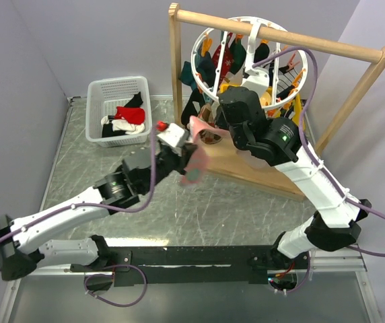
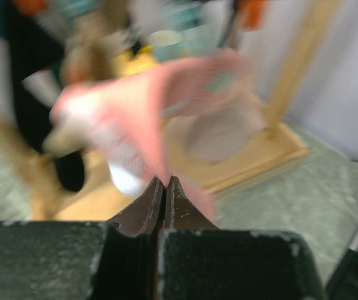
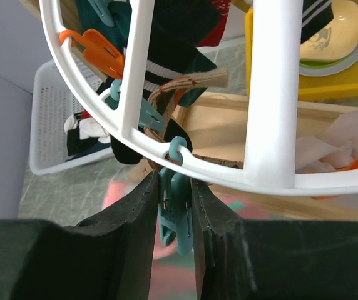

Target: Remove the socks clipped to the hanger

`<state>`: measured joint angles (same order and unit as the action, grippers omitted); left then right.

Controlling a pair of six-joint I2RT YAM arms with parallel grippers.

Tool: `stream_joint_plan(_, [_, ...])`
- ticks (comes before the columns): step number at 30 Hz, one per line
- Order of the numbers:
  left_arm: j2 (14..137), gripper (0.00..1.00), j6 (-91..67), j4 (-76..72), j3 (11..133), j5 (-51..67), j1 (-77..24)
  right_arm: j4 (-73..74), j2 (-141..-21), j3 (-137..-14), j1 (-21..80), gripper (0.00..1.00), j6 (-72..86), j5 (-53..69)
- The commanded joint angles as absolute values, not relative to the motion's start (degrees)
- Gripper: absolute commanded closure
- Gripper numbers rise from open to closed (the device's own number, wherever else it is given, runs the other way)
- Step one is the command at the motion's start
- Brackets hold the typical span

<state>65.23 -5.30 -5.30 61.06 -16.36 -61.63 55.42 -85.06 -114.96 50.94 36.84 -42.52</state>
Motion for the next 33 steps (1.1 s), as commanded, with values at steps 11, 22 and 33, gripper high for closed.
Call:
stream_joint_plan(11, [58.4, 0.99, -19.4, 9.1, 58.5, -14.9, -44.2, 48.2, -78.4, -108.7, 50.9, 0.68, 34.2, -42.9])
stream_joint_plan(22, [68.5, 0.99, -18.6, 8.3, 69.9, -18.6, -31.0, 44.1, -69.9, -99.8, 50.9, 0.19, 28.3, -43.7])
stream_joint_plan(33, [83.8, 0.99, -19.9, 8.3, 83.1, -9.2, -13.2, 36.7, -51.9, -84.8, 50.9, 0.16, 23.0, -40.0])
